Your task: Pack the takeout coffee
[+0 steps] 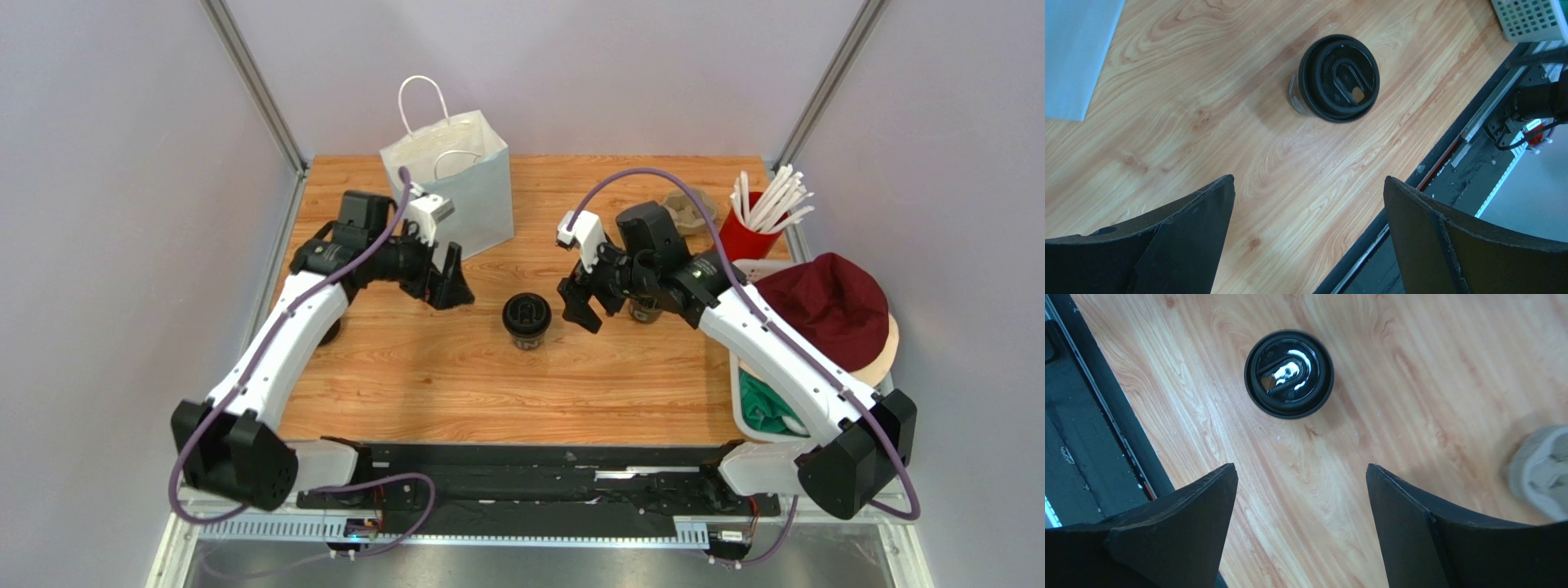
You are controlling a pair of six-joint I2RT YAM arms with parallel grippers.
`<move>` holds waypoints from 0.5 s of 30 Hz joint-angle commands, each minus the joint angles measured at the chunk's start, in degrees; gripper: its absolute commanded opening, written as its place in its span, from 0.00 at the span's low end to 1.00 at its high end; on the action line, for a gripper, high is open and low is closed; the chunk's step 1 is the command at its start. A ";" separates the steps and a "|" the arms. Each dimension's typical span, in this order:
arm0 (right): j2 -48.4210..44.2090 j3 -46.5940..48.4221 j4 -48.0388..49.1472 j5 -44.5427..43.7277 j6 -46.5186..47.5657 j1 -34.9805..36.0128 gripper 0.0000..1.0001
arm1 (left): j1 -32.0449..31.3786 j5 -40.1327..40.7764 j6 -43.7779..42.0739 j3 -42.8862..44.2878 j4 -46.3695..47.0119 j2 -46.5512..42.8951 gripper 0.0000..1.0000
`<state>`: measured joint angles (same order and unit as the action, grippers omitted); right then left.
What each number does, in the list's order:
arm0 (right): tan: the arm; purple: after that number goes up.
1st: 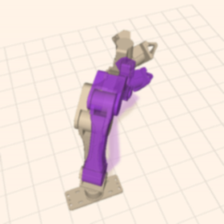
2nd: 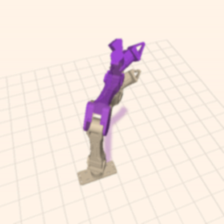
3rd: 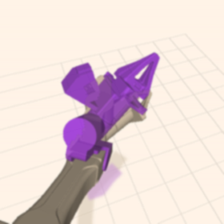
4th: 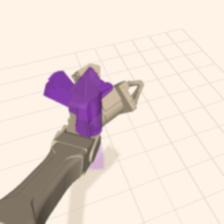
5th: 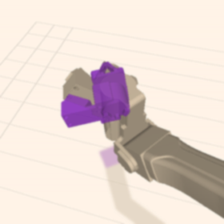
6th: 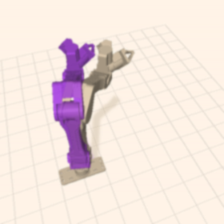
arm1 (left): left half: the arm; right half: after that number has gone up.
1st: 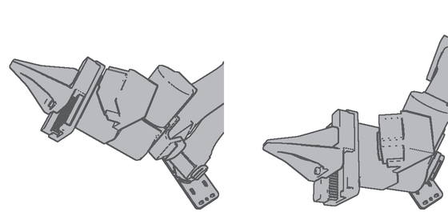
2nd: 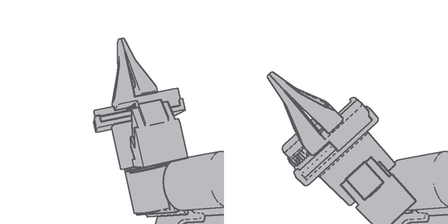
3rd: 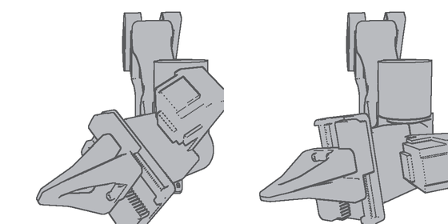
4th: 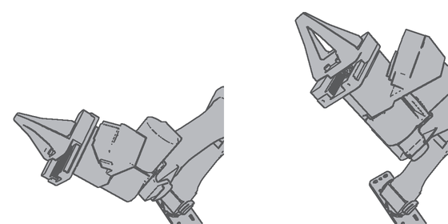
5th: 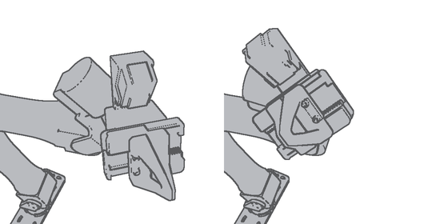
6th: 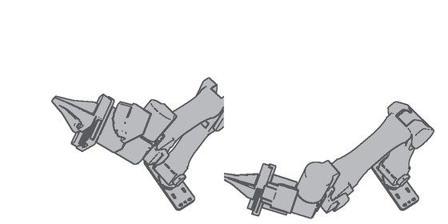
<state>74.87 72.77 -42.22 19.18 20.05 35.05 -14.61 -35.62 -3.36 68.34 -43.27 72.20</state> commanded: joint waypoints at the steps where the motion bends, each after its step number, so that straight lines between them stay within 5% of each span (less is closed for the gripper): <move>1: -2.71 -6.67 10.92 5.33 -6.76 -3.31 0.82 | -5.50 3.10 2.04 6.09 -1.47 8.11 0.99; 15: -3.33 -11.95 16.29 8.51 -8.98 -6.04 0.79 | -10.17 3.19 3.09 15.24 0.64 26.23 0.99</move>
<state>73.82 62.11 -29.89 26.55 11.79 29.08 -24.32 -32.36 -1.10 79.70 -43.92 97.17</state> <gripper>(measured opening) 0.797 0.990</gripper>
